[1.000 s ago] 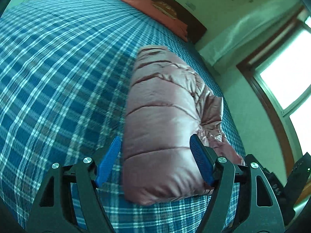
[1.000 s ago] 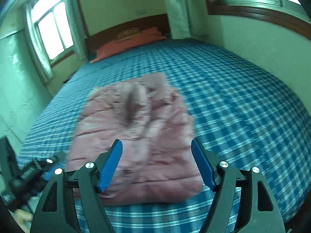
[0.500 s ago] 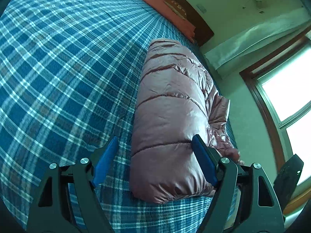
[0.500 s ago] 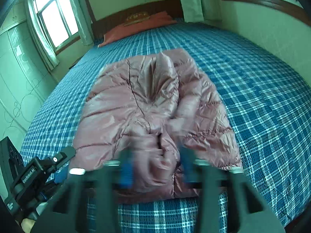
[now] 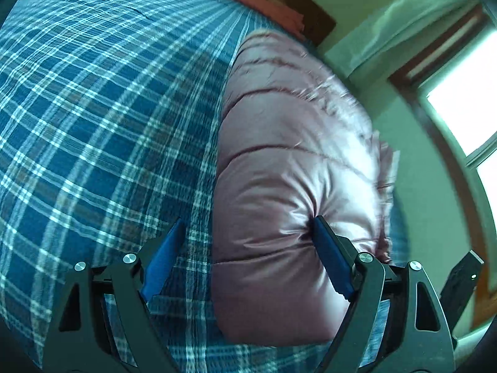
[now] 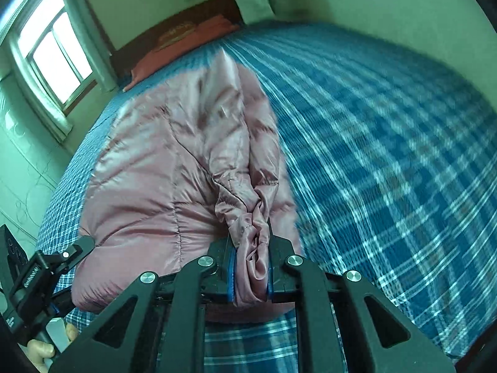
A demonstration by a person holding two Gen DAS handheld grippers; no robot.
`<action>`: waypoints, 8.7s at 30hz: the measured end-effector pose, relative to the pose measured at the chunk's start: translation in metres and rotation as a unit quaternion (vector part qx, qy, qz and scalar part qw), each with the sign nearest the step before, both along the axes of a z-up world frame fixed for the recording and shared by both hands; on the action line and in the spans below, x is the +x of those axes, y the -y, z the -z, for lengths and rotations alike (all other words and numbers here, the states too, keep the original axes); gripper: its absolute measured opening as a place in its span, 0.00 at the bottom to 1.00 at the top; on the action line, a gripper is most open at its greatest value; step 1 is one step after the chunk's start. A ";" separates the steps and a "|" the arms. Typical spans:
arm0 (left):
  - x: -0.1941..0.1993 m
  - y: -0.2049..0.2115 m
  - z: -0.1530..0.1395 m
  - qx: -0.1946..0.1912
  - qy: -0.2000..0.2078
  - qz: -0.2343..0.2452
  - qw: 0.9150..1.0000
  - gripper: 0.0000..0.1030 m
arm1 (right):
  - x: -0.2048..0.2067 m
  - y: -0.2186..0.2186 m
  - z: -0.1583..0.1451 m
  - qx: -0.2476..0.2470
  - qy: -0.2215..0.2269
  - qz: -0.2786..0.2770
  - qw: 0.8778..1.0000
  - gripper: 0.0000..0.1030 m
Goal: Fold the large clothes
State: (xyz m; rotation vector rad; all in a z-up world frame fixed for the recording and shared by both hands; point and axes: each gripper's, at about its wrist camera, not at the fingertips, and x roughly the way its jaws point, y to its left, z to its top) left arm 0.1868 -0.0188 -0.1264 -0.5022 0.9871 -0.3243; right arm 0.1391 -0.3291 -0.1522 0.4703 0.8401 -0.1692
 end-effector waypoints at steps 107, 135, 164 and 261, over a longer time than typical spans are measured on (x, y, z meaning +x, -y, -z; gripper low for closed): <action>0.188 -0.136 0.001 -0.110 -0.002 -0.055 0.992 0.56 | 0.292 -0.062 0.056 0.415 0.105 -0.158 0.890 0.33; 0.154 -0.174 0.030 -0.164 -0.045 -0.074 0.983 0.62 | 0.286 -0.026 0.066 0.394 0.058 -0.074 0.914 0.40; 0.039 -0.160 0.029 -0.149 -0.023 -0.065 0.986 0.56 | 0.151 -0.057 0.076 0.384 0.064 -0.105 0.915 0.37; -0.135 -0.126 -0.140 0.247 0.184 -0.109 0.945 0.96 | -0.072 -0.169 -0.111 -0.141 0.124 -0.106 0.977 0.75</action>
